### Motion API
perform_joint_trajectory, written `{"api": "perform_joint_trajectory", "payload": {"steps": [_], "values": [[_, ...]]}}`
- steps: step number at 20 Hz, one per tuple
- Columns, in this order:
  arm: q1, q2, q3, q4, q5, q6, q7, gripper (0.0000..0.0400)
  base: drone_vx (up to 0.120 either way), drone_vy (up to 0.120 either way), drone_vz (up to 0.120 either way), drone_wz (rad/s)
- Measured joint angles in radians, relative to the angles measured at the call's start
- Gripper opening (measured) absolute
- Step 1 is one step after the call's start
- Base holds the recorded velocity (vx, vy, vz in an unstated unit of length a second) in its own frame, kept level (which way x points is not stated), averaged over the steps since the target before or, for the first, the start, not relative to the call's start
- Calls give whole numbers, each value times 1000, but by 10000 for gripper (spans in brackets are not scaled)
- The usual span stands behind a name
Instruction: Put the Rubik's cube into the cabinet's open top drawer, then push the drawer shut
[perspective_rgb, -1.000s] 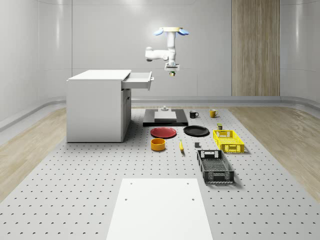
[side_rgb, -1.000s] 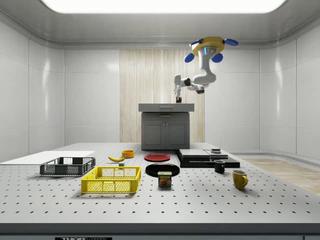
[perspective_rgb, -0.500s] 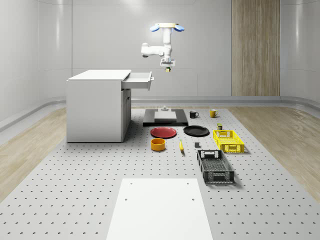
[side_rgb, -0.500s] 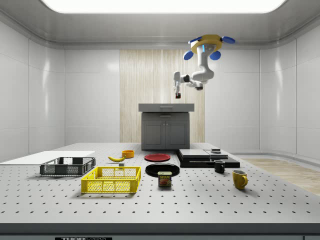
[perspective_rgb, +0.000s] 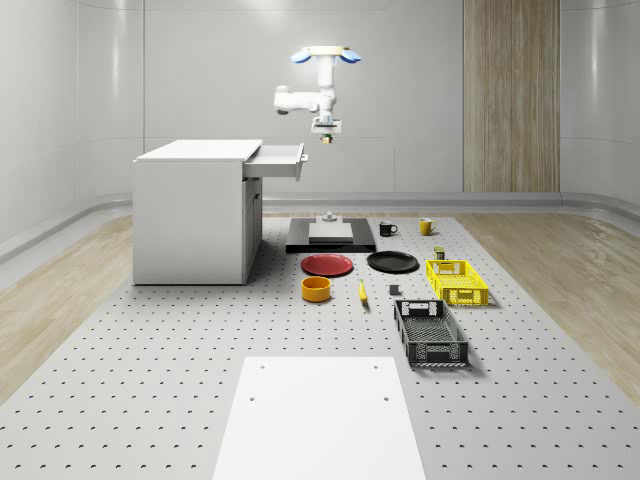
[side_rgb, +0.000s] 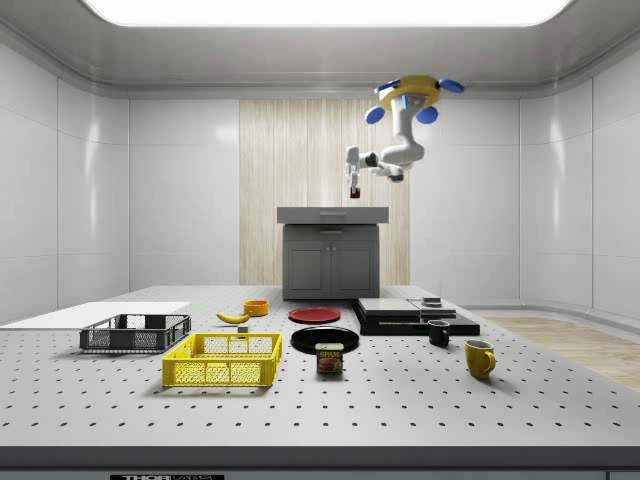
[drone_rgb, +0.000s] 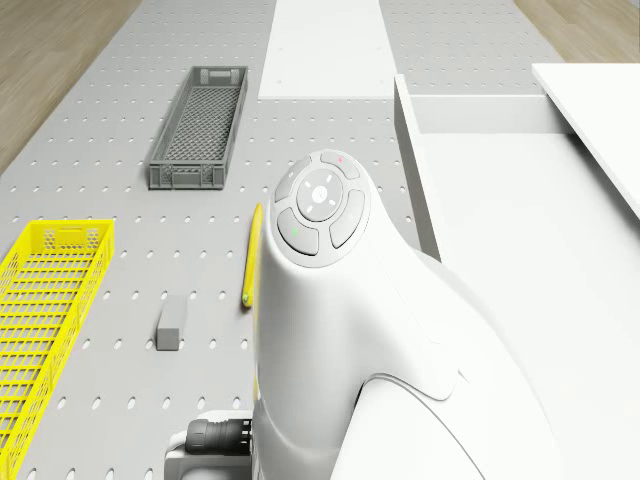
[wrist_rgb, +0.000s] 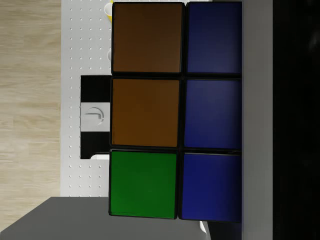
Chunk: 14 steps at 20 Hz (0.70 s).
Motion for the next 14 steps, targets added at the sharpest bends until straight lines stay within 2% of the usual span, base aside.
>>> {"api": "perform_joint_trajectory", "payload": {"steps": [3,14], "values": [[0,-1,0,0,0,1,0,322,0,-120,107,0],[-1,-5,1,0,2,4,0,322,0,-120,0,0]]}}
